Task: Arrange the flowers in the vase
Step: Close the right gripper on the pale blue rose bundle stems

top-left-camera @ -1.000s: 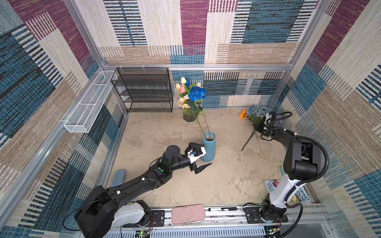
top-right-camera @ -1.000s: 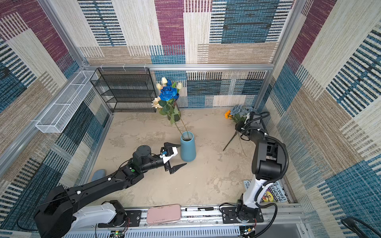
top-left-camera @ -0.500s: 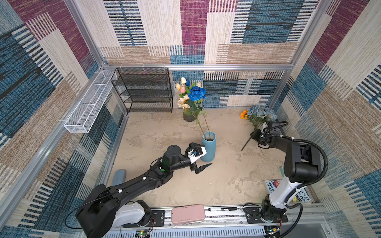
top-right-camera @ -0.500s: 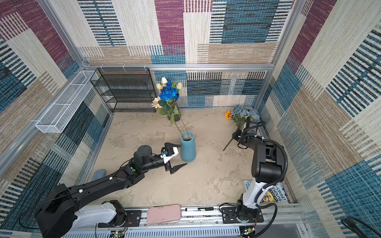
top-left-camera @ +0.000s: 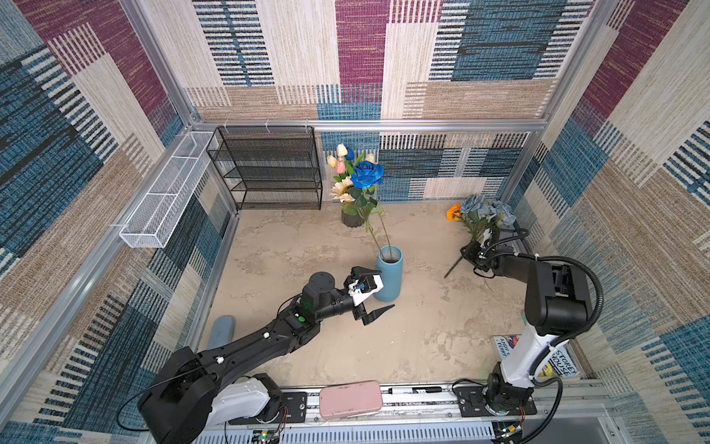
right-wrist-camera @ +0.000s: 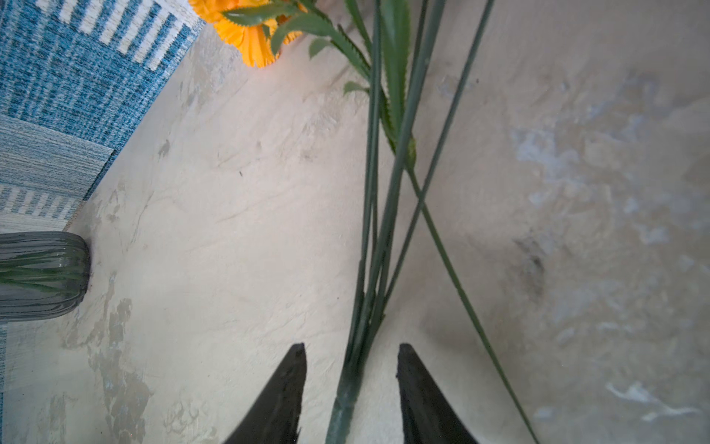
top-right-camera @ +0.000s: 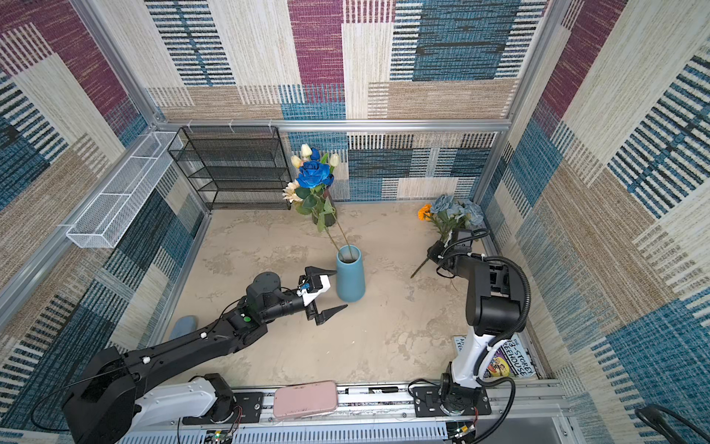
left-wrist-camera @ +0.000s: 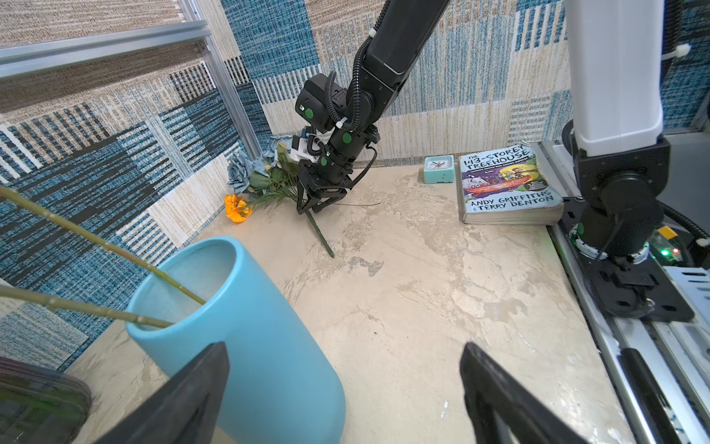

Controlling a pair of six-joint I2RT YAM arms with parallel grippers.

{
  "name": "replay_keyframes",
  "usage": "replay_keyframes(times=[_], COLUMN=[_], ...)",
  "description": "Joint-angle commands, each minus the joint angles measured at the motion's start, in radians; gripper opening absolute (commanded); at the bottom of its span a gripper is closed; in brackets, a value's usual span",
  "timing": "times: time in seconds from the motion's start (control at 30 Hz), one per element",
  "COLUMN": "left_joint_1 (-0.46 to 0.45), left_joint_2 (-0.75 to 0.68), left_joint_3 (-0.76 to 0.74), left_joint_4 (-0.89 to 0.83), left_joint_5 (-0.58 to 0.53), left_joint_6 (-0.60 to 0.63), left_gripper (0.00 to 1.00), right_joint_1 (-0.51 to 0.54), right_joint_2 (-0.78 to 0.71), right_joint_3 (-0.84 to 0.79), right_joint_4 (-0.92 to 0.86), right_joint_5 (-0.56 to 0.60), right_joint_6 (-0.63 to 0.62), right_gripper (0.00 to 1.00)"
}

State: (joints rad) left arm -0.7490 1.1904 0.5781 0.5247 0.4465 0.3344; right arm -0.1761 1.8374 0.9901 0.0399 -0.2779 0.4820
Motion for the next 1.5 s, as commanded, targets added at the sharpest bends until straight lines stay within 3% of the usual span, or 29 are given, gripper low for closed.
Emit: replay_keyframes(times=[0.0, 0.1, 0.27, 0.67, 1.03, 1.47], left_joint_1=[0.0, -0.001, -0.001, -0.001, -0.001, -0.001], left_joint_2=[0.009, 0.021, 0.025, 0.011, 0.001, -0.037], left_joint_3=[0.003, 0.015, 0.018, 0.006, 0.002, 0.002], left_joint_4=[0.032, 0.029, 0.017, 0.02, 0.022, 0.029], left_joint_5=[-0.006, -0.002, -0.003, -0.013, -0.021, -0.017], left_joint_6=[-0.004, -0.003, -0.003, 0.001, 0.006, -0.004], left_gripper=[0.96, 0.96, 0.97, 0.96, 0.96, 0.96], right_joint_1=[0.0, 0.0, 0.0, 0.0, 0.0, 0.0], right_joint_2=[0.022, 0.026, 0.037, 0.002, -0.073, -0.194], right_joint_3=[0.01, 0.0, 0.005, -0.015, -0.03, -0.008], right_joint_4=[0.057, 0.095, 0.121, 0.139, 0.144, 0.103], right_joint_5=[0.01, 0.033, 0.053, 0.069, 0.071, 0.106], right_joint_6=[0.018, 0.024, 0.024, 0.039, 0.067, 0.044], right_gripper=[0.43, 0.41, 0.27, 0.09, 0.0, 0.0])
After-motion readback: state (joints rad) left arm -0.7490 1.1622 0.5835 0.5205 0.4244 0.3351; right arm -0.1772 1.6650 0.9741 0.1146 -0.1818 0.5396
